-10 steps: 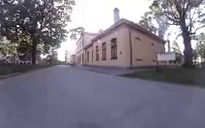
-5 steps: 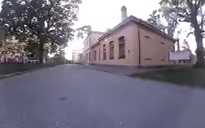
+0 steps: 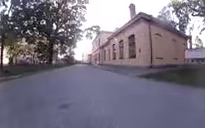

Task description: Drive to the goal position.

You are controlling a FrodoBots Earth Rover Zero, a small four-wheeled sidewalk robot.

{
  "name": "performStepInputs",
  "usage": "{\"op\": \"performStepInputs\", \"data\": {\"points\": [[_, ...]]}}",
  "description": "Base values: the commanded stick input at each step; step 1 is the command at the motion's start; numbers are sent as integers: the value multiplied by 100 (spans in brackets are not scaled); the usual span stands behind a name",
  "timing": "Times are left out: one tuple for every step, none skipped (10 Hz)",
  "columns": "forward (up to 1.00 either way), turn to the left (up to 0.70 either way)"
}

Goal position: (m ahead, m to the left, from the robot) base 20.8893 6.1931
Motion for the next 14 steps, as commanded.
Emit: {"op": "performStepInputs", "data": {"points": [[70, 0], [70, 0], [70, 0], [70, 0], [70, 0], [70, 0], [70, 0], [70, 0], [70, 0], [70, 0], [70, 0], [70, 0], [70, 0], [70, 6]]}}
